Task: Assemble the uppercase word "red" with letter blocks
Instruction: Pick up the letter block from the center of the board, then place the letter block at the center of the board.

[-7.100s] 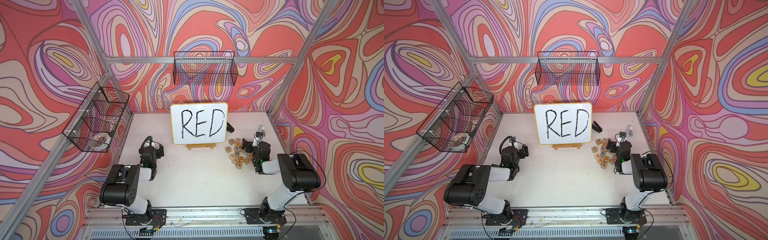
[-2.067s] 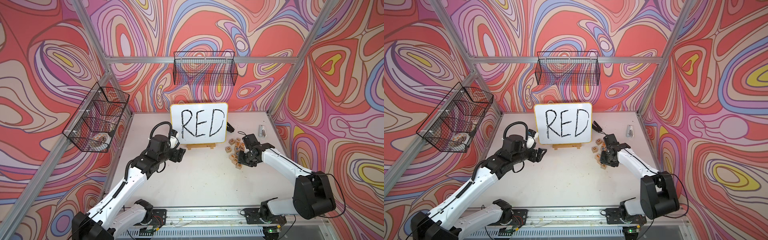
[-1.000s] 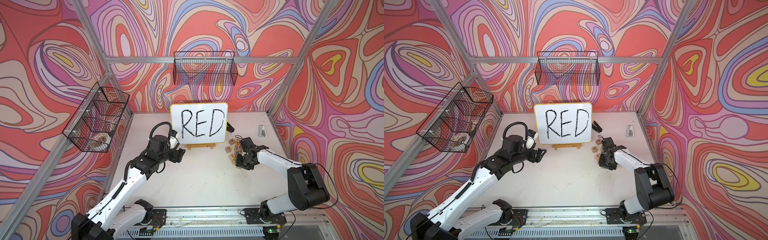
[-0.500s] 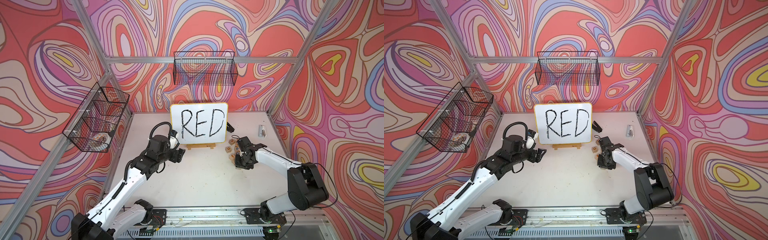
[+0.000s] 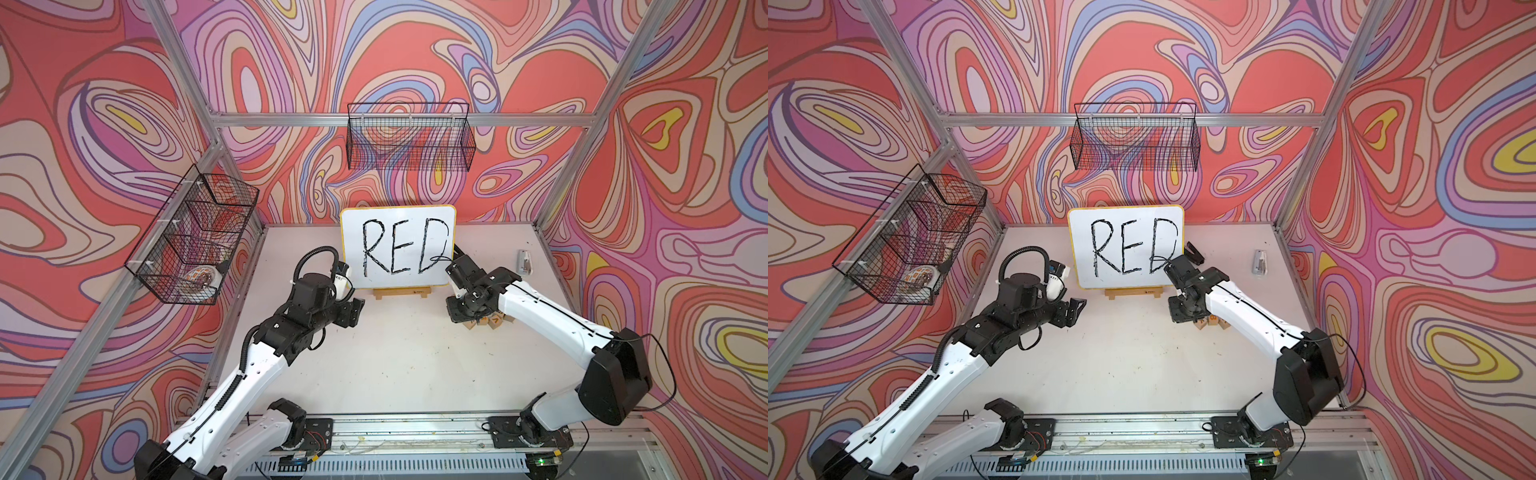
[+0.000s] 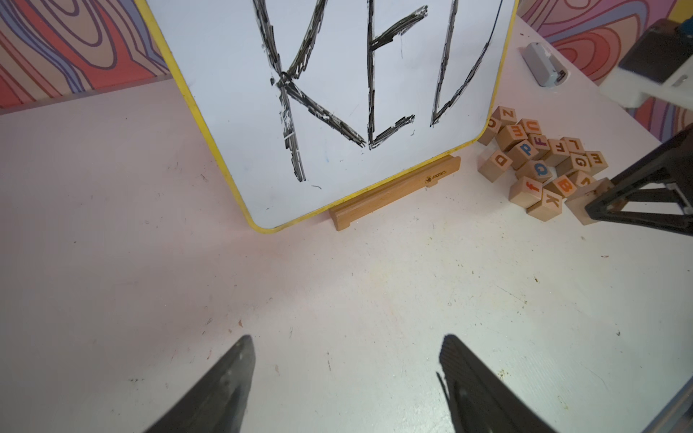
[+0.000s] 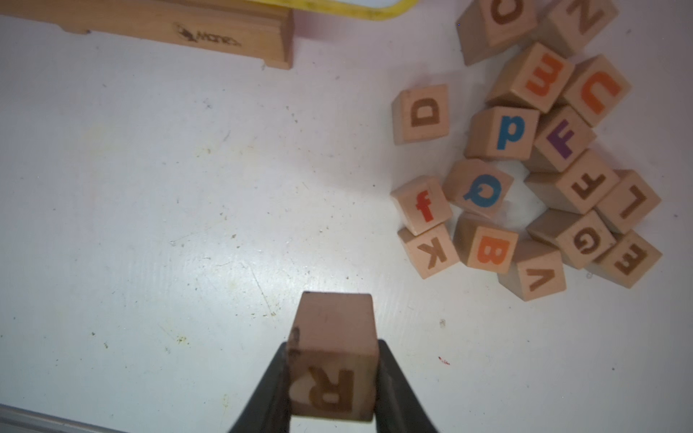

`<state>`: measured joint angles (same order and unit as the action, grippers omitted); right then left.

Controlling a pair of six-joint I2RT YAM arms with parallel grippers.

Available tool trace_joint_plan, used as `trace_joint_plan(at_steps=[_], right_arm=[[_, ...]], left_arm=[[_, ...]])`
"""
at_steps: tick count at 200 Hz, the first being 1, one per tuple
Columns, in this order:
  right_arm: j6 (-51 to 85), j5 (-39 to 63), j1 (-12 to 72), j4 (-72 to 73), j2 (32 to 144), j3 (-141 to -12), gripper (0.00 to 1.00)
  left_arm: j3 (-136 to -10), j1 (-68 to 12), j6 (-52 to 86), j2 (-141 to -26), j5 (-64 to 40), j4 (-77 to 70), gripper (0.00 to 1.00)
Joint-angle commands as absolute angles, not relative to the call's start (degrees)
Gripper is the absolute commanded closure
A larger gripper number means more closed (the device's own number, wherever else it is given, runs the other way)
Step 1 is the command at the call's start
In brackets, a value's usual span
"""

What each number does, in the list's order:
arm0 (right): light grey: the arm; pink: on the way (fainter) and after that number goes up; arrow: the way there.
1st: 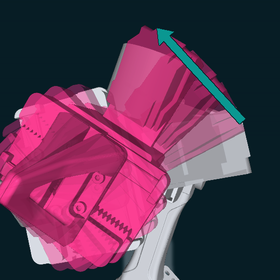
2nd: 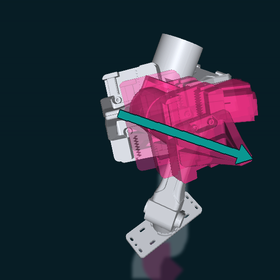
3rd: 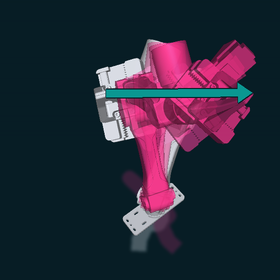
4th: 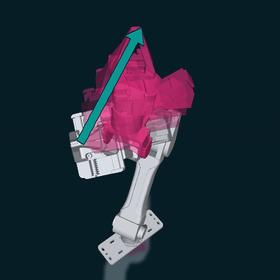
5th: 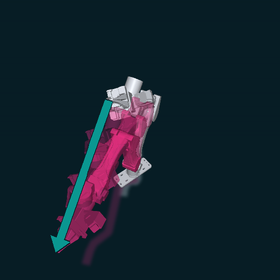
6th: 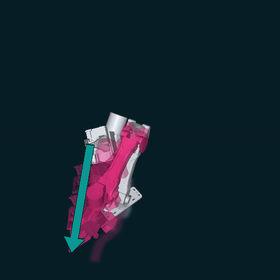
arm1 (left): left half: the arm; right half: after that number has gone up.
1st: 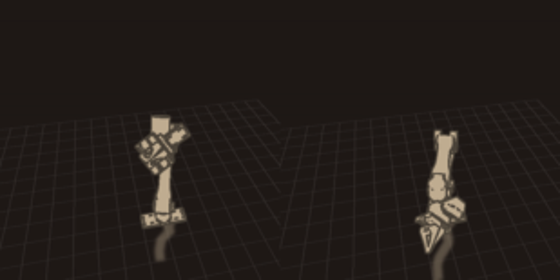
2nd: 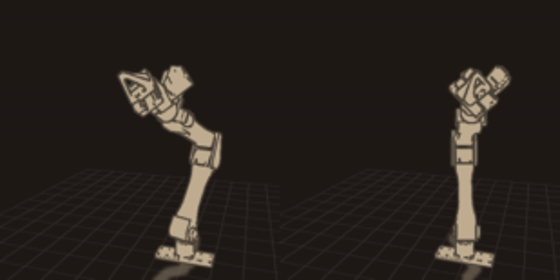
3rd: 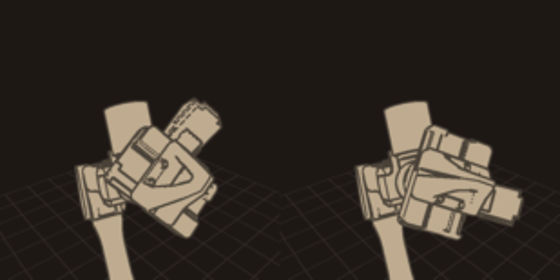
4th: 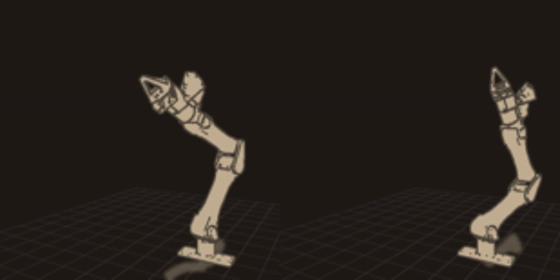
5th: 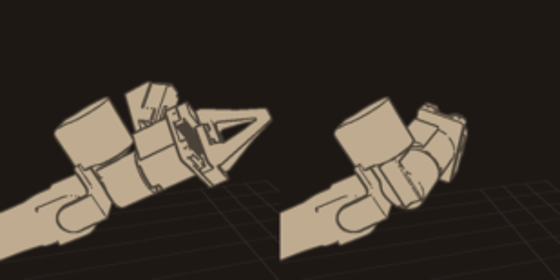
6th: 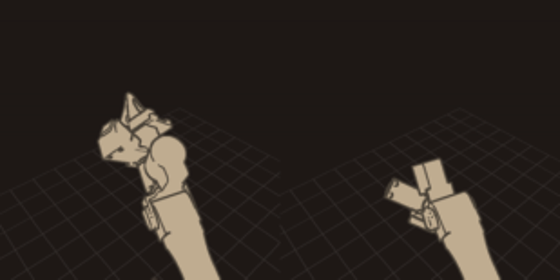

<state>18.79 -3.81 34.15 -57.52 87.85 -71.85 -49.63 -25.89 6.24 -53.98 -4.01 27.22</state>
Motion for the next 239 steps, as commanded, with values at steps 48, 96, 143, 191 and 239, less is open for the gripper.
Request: trace_joint_plan(at_steps=[48,96,143,191,239], right_arm=[[13.36,-4.53,44.29,-57.83,104.12,-86.02,0.89],[8.13,-2.37,47.29,-57.56,113.84,-96.01,0.89],[3.89,-2.13,48.15,-57.49,120.01,-102.56,0.89],[-0.52,-2.02,49.37,-58.11,125.61,-108.09,0.89],[-3.48,-0.68,49.85,-58.71,129.17,-110.6,0.89]], left_arm=[[-45.72,-26.02,12.85,-44.0,1.66,35.19,0.19],[-44.41,-26.06,16.82,-40.51,1.99,38.1,0.2],[-43.48,-26.02,18.37,-38.41,2.19,38.0,0.2],[-43.51,-26.02,18.35,-38.15,3.59,38.32,0.21],[-43.51,-26.02,18.33,-38.23,4.31,38.18,0.21]])
